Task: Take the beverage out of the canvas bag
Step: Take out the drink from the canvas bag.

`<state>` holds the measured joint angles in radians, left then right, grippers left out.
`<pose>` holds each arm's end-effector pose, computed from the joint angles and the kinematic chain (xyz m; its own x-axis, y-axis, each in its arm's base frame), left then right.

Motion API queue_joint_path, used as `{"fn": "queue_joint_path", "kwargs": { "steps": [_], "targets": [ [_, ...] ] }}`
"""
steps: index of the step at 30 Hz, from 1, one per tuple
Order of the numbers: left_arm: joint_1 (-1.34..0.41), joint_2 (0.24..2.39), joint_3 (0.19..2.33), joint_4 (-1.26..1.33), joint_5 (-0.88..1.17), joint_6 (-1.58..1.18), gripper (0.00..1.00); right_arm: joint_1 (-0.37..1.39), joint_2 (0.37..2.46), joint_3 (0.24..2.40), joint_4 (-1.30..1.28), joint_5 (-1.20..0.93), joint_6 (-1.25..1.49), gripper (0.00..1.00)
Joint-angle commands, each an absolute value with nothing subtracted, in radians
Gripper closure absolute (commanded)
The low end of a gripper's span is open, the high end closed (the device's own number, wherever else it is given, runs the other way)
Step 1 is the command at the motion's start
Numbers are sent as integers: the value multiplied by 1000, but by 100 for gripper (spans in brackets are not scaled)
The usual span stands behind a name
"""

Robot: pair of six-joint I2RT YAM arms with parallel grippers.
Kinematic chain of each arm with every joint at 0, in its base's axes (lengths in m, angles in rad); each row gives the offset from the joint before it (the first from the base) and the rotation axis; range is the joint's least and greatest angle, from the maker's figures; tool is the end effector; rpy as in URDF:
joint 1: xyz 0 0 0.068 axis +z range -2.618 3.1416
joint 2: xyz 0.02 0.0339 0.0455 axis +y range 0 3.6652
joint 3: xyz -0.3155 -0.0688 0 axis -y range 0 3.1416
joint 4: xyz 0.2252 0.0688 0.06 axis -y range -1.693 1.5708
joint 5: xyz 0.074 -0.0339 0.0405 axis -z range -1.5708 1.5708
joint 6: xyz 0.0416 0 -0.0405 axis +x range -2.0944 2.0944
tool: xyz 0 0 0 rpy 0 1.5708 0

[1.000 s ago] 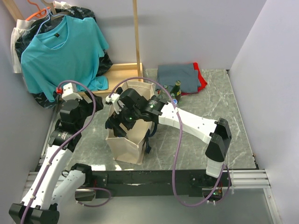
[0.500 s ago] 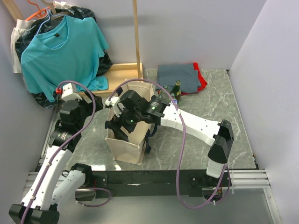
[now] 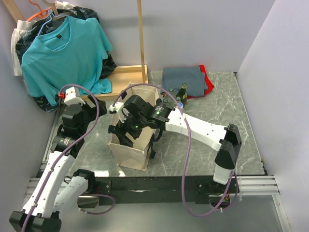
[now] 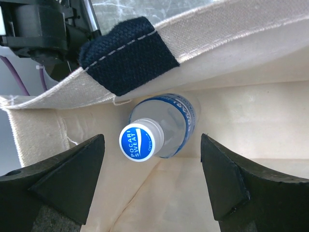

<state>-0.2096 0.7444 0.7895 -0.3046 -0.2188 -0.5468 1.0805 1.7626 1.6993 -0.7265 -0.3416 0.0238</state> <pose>0.1202 -0.0163 0.3679 -0.2133 -0.4735 -0.8546 -0.1323 0.8806 -0.4550 0.1706 0.3492 0.3885 -0.3568 -0.6208 -0.6981 -0.9340 0.2505 0.2546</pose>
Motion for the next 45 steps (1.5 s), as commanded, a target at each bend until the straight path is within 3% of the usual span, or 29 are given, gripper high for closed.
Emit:
{"fn": "queue_joint_path", "kwargs": {
  "steps": [1,39,42,45],
  "targets": [
    [-207,727,787,-281,-235,-557,4,1089,1732,1697,-721,-344,12,14],
    [-209,727,775,-278,-239,-551,4,1077,1787,1674,-693,-313,15,19],
    [-207,724,775,-278,-241,-552,4,1075,1792,1677,-698,-319,14,24],
    [-207,724,775,-276,-242,-549,4,1072,1793,1675,-701,-330,12,36]
  ]
}}
